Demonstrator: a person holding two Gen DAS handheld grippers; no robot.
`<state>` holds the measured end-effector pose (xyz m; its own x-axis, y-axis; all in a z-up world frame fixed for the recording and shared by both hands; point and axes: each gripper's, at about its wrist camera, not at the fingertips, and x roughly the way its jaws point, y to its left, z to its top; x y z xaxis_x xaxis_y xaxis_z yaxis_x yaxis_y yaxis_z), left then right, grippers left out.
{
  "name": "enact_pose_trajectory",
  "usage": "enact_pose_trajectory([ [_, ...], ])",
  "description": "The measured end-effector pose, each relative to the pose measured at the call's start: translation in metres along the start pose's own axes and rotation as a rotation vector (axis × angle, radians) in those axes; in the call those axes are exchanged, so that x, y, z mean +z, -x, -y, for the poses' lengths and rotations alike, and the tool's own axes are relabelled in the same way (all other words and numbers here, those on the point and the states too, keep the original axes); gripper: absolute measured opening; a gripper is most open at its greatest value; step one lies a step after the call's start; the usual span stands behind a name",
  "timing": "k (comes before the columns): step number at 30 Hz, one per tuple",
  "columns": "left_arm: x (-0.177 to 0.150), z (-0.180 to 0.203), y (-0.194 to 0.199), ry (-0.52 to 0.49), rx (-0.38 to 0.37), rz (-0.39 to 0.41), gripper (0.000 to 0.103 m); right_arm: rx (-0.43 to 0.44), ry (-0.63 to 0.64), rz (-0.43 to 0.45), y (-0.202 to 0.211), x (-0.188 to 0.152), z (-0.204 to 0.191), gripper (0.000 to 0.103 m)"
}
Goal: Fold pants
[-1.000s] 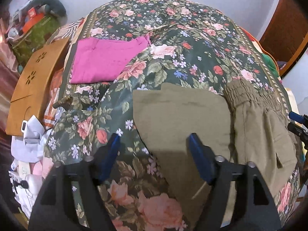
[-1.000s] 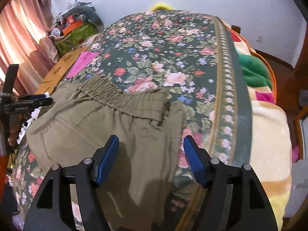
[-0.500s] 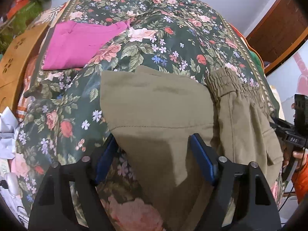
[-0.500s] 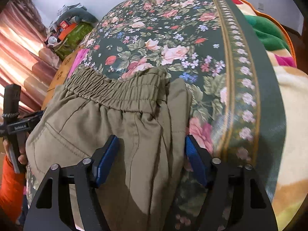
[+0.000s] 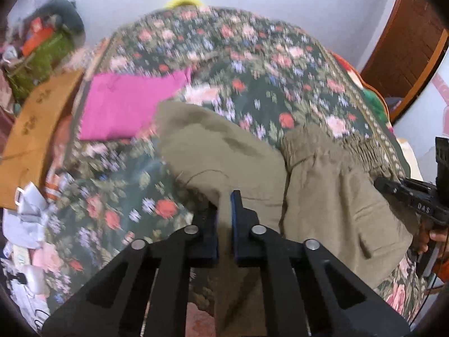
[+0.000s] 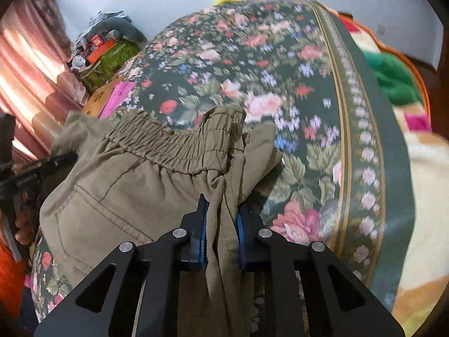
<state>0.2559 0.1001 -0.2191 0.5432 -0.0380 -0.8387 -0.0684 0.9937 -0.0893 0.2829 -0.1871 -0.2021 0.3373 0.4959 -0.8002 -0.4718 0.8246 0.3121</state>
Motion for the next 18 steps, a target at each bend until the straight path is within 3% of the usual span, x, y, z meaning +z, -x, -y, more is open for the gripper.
enact_pose_trajectory([
  [8, 0.024, -0.004, 0.034, -0.046, 0.066, 0.092, 0.004, -0.018, 0.134, 0.100, 0.032, 0.043, -0.039, 0.014],
  [14, 0.051, -0.034, 0.066, 0.026, 0.083, 0.181, 0.004, -0.005, 0.169, 0.208, 0.046, 0.079, -0.069, 0.014],
  [18, 0.067, -0.058, 0.082, 0.060, 0.105, 0.236, 0.003, 0.015, 0.197, 0.233, 0.036, 0.100, -0.090, 0.014],
])
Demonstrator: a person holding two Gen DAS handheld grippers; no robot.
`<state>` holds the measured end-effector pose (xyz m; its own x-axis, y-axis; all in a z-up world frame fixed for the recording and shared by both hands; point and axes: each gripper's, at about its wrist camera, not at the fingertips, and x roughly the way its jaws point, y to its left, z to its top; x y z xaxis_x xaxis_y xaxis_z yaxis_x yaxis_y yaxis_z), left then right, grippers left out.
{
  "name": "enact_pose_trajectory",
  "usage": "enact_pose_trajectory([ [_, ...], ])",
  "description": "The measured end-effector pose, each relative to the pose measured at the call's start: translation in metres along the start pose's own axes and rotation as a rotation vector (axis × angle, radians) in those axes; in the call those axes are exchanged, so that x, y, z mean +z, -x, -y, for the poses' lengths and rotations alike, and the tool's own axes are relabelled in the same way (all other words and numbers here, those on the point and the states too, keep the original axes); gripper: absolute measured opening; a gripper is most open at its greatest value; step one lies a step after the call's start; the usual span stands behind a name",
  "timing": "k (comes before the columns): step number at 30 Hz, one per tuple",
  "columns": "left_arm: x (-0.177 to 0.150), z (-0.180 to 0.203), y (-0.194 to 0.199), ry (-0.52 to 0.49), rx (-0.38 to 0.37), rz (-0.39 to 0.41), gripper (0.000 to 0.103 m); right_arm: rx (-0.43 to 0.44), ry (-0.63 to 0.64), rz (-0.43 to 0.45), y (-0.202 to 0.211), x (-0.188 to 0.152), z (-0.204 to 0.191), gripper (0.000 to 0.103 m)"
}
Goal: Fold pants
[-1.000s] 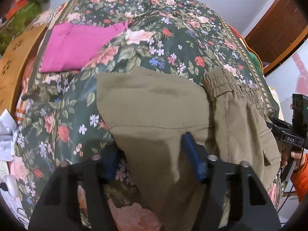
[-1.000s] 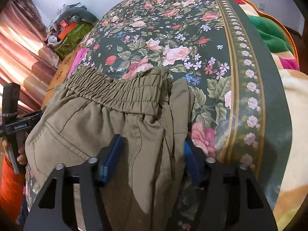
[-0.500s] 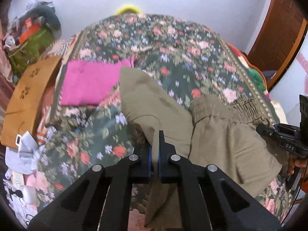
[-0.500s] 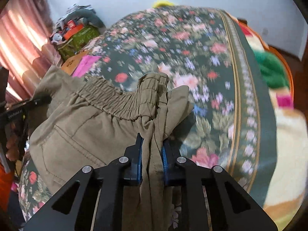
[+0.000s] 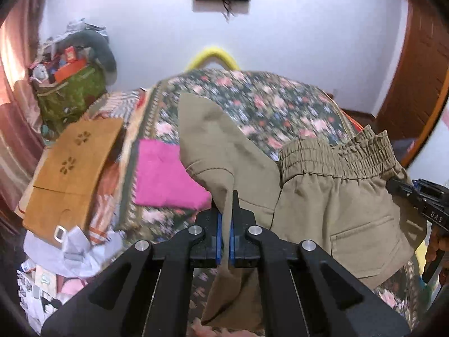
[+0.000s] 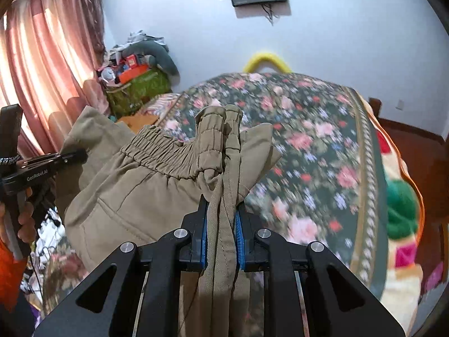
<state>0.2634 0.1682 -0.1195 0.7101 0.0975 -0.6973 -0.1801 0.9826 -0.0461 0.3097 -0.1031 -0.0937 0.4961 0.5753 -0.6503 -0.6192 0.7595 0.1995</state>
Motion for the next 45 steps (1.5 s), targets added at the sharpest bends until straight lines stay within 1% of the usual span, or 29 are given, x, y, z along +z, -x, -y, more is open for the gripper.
enact_pose_trajectory([
  [4, 0.013, -0.023, -0.008, 0.032, 0.030, 0.006, 0.003, 0.006, 0.024, 0.021, -0.023, 0.018, -0.013, 0.014],
  [9, 0.023, -0.058, -0.032, 0.088, 0.075, -0.003, 0.003, 0.021, 0.031, 0.012, -0.065, 0.039, -0.029, 0.014],
  [13, 0.030, -0.088, -0.063, 0.143, 0.102, -0.025, 0.003, 0.008, 0.054, -0.008, -0.098, 0.048, -0.044, 0.014],
  [17, 0.038, -0.112, -0.100, 0.178, 0.137, -0.073, 0.003, 0.006, 0.048, -0.023, -0.124, 0.052, -0.052, 0.014],
  [21, 0.046, -0.127, -0.130, 0.166, 0.184, -0.089, 0.003, -0.009, 0.054, -0.045, -0.154, 0.060, -0.062, 0.014],
  [27, 0.056, -0.143, -0.172, 0.183, 0.194, -0.100, 0.003, -0.031, 0.018, -0.064, -0.187, 0.065, -0.061, 0.014],
  [29, 0.056, -0.144, -0.186, 0.183, 0.198, -0.116, 0.003, -0.046, 0.001, -0.083, -0.195, 0.062, -0.059, 0.015],
  [31, 0.051, -0.142, -0.201, 0.160, 0.218, -0.141, 0.003, -0.050, -0.012, -0.133, -0.206, 0.057, -0.057, 0.016],
  [32, 0.047, -0.141, -0.212, 0.132, 0.234, -0.173, 0.005, -0.050, -0.005, -0.176, -0.212, 0.054, -0.057, 0.019],
  [33, 0.043, -0.140, -0.220, 0.110, 0.237, -0.209, 0.007, -0.055, 0.000, -0.198, -0.215, 0.051, -0.056, 0.026],
  [34, 0.035, -0.141, -0.230, 0.083, 0.247, -0.260, 0.010, -0.056, -0.005, -0.205, -0.213, 0.048, -0.055, 0.029],
  [35, 0.028, -0.141, -0.236, 0.068, 0.253, -0.293, 0.011, -0.055, -0.012, -0.202, -0.211, 0.046, -0.053, 0.032],
  [37, 0.011, -0.144, -0.238, 0.025, 0.293, -0.328, 0.016, -0.039, -0.027, -0.191, -0.200, 0.043, -0.049, 0.032],
  [38, 0.004, -0.146, -0.237, 0.014, 0.300, -0.339, 0.018, -0.027, -0.031, -0.194, -0.195, 0.042, -0.047, 0.032],
  [40, -0.008, -0.151, -0.225, 0.026, 0.270, -0.351, 0.018, -0.015, -0.030, -0.194, -0.180, 0.039, -0.046, 0.032],
  [43, -0.017, -0.155, -0.199, 0.062, 0.224, -0.342, 0.018, 0.021, -0.003, -0.201, -0.154, 0.030, -0.047, 0.038],
  [45, -0.017, -0.152, -0.174, 0.058, 0.212, -0.314, 0.018, 0.018, 0.030, -0.197, -0.137, 0.023, -0.051, 0.039],
])
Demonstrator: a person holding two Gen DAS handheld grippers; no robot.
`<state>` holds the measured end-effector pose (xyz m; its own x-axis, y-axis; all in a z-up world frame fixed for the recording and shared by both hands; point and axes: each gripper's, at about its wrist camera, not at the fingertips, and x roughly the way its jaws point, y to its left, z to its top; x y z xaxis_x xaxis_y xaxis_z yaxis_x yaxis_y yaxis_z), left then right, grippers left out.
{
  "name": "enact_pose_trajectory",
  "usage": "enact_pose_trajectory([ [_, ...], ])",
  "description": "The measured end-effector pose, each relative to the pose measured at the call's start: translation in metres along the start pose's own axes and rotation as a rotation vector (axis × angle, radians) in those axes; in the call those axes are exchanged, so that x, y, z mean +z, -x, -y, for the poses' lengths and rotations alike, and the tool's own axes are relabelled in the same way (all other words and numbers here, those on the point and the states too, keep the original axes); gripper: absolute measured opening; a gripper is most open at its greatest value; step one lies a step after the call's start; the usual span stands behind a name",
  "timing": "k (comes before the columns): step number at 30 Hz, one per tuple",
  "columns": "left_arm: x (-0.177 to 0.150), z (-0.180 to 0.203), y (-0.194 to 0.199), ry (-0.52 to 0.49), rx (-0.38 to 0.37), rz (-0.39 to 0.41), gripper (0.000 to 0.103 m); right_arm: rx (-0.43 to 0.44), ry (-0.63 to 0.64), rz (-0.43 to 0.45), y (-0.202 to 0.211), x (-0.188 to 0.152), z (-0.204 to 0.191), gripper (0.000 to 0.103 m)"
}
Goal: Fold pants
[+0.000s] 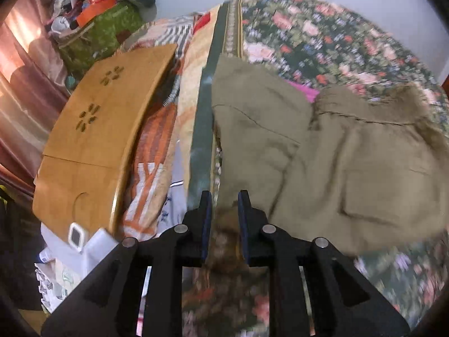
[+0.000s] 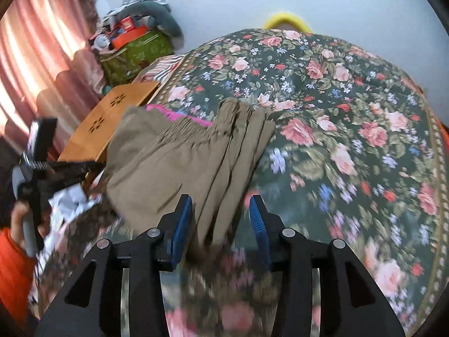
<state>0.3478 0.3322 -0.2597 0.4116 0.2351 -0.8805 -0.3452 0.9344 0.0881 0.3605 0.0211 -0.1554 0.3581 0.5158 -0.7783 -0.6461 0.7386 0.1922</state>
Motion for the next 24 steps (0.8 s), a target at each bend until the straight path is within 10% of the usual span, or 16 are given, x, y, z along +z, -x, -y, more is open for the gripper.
enact_pose_trajectory([
  [24, -0.140, 0.061, 0.409, -0.052, -0.166, 0.684, 0.024, 0.086, 0.216, 0.623, 0.297, -0.074, -0.107, 0.041],
])
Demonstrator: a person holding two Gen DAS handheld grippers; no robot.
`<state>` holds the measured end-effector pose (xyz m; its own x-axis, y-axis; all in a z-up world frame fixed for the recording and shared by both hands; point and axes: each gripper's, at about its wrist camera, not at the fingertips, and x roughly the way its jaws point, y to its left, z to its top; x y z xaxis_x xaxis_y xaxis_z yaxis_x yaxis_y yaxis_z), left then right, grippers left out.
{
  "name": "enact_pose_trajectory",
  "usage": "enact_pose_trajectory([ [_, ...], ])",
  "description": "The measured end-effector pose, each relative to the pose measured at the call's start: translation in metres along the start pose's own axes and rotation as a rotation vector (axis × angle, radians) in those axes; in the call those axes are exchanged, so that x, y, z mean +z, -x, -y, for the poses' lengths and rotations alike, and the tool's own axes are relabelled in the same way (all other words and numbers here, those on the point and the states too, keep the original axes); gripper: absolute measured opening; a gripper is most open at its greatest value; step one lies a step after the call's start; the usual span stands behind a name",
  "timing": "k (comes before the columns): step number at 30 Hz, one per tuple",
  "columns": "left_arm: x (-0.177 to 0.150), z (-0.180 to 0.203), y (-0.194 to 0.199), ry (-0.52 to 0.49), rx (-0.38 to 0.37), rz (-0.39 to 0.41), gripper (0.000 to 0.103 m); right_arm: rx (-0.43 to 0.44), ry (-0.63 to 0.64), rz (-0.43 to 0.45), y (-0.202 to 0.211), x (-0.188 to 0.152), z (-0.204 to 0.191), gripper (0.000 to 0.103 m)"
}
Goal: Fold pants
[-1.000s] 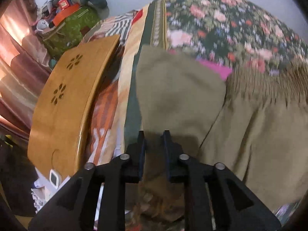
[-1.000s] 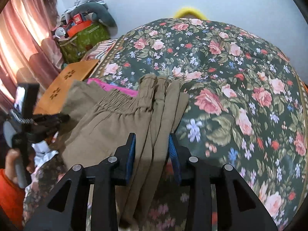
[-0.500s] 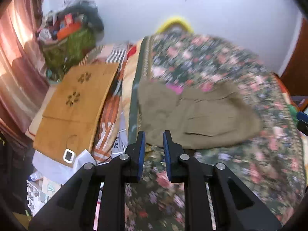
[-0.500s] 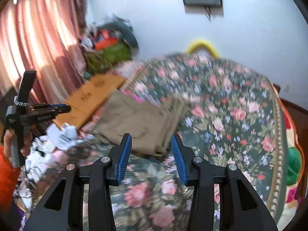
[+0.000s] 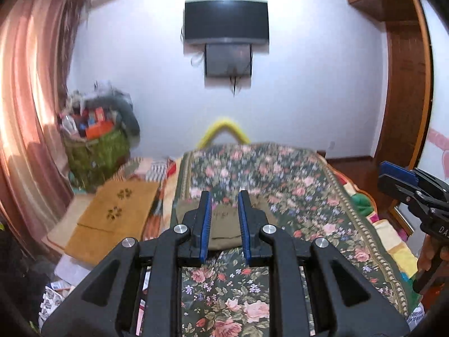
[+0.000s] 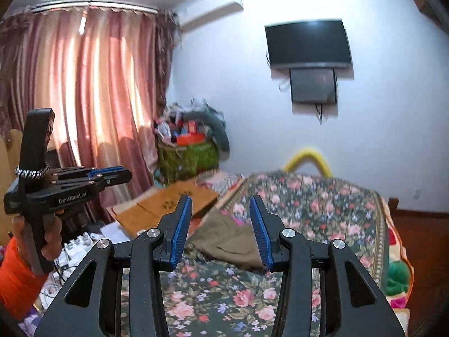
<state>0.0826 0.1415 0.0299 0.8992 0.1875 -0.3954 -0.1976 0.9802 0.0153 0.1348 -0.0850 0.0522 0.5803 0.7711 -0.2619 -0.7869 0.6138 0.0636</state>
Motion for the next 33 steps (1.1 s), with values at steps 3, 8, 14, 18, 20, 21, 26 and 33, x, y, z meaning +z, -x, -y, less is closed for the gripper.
enact_pose_trajectory([
  [3, -0.005, 0.008, 0.030, 0.023, -0.019, 0.057, 0.061, -0.016, 0.010, 0.056, 0.020, -0.002, -0.012, 0.050],
  [8, -0.019, 0.023, 0.065, 0.008, 0.031, 0.141, 0.078, -0.082, 0.025, 0.109, 0.038, -0.010, -0.028, 0.078],
  [14, -0.030, 0.028, 0.090, 0.015, 0.057, 0.216, 0.103, -0.148, 0.017, 0.130, 0.041, -0.013, -0.032, 0.103],
  [18, -0.034, 0.026, 0.093, 0.021, 0.061, 0.222, 0.103, -0.156, 0.023, 0.124, 0.042, -0.013, -0.034, 0.103],
  [20, -0.035, 0.025, 0.094, 0.028, 0.056, 0.218, 0.103, -0.156, 0.029, 0.122, 0.046, -0.016, -0.038, 0.103],
  [21, -0.037, 0.026, 0.094, 0.031, 0.052, 0.214, 0.103, -0.155, 0.029, 0.120, 0.047, -0.017, -0.038, 0.103],
  [26, -0.041, 0.022, 0.093, 0.039, 0.052, 0.203, 0.103, -0.148, 0.022, 0.109, 0.047, -0.020, -0.040, 0.103],
  [33, -0.046, 0.019, 0.090, 0.047, 0.046, 0.191, 0.103, -0.152, 0.025, 0.105, 0.048, -0.022, -0.040, 0.103],
])
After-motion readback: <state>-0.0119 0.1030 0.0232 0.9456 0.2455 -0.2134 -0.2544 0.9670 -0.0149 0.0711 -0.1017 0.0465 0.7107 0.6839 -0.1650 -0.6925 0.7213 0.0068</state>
